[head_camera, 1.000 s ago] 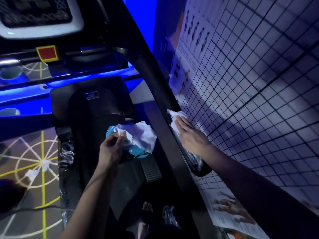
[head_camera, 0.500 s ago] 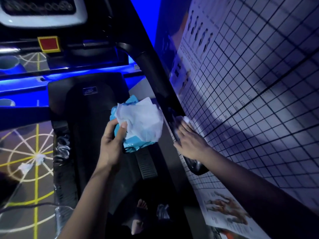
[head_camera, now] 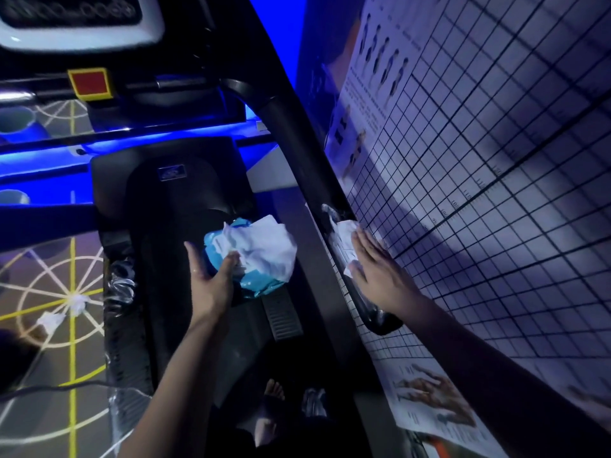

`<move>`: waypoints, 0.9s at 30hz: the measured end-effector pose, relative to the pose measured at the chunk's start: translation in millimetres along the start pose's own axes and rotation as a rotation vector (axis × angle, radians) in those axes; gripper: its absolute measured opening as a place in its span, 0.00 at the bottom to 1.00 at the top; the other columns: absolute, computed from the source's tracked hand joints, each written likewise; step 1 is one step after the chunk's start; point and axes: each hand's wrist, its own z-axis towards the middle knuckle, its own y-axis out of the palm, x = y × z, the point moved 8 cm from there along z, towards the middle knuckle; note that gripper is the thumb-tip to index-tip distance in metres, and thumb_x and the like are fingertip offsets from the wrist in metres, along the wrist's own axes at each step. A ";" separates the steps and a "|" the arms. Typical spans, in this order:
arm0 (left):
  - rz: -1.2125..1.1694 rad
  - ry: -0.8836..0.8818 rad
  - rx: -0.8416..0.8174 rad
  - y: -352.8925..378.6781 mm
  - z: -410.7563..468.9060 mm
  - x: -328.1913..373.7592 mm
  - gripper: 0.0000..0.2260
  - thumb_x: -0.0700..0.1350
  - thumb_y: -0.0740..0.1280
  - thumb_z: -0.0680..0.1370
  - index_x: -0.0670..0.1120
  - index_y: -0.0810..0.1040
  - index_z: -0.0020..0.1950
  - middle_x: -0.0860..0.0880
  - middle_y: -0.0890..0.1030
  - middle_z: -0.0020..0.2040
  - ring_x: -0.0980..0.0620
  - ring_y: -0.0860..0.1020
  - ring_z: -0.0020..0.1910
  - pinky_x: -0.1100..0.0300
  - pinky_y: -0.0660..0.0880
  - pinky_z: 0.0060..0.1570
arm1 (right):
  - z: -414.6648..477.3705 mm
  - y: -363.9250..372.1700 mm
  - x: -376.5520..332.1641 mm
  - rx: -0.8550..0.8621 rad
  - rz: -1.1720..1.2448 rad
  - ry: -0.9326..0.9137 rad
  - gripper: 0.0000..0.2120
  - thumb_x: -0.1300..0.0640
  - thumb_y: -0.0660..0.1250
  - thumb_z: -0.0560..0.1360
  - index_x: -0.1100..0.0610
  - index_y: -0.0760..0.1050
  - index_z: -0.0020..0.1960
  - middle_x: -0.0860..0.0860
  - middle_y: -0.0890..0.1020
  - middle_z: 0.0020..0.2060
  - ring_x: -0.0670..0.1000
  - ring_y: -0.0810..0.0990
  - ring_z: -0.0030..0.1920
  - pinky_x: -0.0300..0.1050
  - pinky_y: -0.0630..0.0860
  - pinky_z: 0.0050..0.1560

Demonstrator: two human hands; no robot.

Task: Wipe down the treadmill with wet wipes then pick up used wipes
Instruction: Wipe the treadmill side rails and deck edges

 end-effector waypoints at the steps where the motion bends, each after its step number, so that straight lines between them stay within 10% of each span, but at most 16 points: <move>1: -0.013 0.000 0.037 -3.8 1.5 -1.8 0.43 0.45 0.73 0.80 0.54 0.48 0.85 0.55 0.77 0.69 0.53 0.78 0.64 0.51 0.75 0.69 | 1.9 7.7 -0.6 -0.012 -0.041 0.007 0.34 0.48 0.56 0.85 0.63 0.45 0.82 0.57 0.42 0.81 0.54 0.43 0.81 0.48 0.43 0.81; 5: 0.004 0.014 0.100 -25.7 10.9 -10.0 0.35 0.37 0.68 0.83 0.48 0.52 0.85 0.51 0.80 0.65 0.58 0.79 0.52 0.65 0.79 0.52 | 17.1 26.4 1.0 -0.108 -0.109 0.078 0.39 0.45 0.50 0.84 0.64 0.30 0.79 0.60 0.28 0.77 0.57 0.29 0.78 0.50 0.33 0.77; 17: 0.035 -0.022 0.144 -50.8 7.9 -25.3 0.39 0.40 0.69 0.82 0.51 0.46 0.85 0.49 0.75 0.73 0.47 0.78 0.66 0.45 0.75 0.67 | 45.4 10.0 -0.9 -0.128 0.027 0.050 0.33 0.46 0.47 0.86 0.58 0.32 0.79 0.51 0.29 0.76 0.48 0.30 0.77 0.44 0.33 0.77; 19: 0.038 -0.016 0.124 -46.9 8.4 -27.3 0.39 0.39 0.68 0.83 0.50 0.46 0.85 0.48 0.74 0.74 0.50 0.78 0.64 0.50 0.76 0.65 | 32.8 5.0 1.6 -0.079 0.058 -0.015 0.32 0.44 0.49 0.86 0.56 0.38 0.81 0.48 0.35 0.77 0.46 0.35 0.78 0.42 0.33 0.75; 23: 0.041 0.004 0.093 -38.1 9.5 -31.0 0.37 0.37 0.66 0.83 0.46 0.46 0.85 0.50 0.73 0.72 0.57 0.77 0.57 0.70 0.77 0.47 | 10.4 -11.7 4.9 0.171 0.114 -0.189 0.21 0.54 0.68 0.79 0.62 0.75 0.69 0.55 0.72 0.73 0.51 0.67 0.74 0.53 0.69 0.71; 27: 0.071 0.006 0.062 -36.2 9.3 -34.5 0.38 0.37 0.66 0.83 0.45 0.46 0.85 0.50 0.74 0.70 0.61 0.77 0.53 0.71 0.77 0.48 | -4.1 -11.0 11.0 0.135 0.108 -0.214 0.20 0.71 0.75 0.71 0.63 0.81 0.62 0.57 0.80 0.65 0.56 0.78 0.67 0.62 0.79 0.61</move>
